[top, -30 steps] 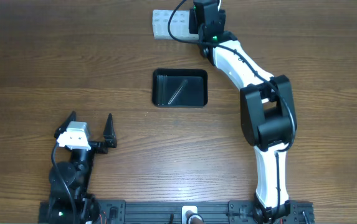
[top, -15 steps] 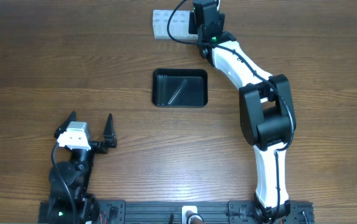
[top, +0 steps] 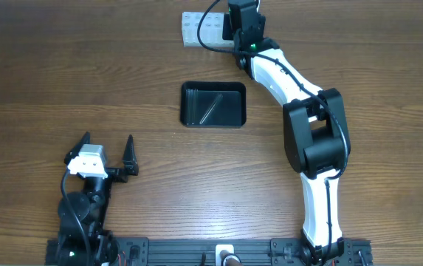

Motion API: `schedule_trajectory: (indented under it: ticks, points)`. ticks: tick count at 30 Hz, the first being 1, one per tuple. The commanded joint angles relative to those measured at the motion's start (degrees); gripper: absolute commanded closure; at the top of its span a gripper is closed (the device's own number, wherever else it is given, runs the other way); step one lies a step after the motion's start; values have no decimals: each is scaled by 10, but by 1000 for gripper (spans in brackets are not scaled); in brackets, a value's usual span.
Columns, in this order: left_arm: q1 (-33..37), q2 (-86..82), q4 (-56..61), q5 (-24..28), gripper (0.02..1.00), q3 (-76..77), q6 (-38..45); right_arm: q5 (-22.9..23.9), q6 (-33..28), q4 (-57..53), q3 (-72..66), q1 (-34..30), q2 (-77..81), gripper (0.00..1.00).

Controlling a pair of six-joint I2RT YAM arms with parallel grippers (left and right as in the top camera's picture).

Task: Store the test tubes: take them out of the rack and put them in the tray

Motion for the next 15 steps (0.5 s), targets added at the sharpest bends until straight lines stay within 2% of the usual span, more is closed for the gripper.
schedule_trajectory:
  ticks: [1,15]
  points:
    - [3,-4,0,8,20,-3,8,-3,0,5,2,6,5,860]
    - [3,-4,0,8,20,-3,8,-2,-1,15,8,12,-46,869]
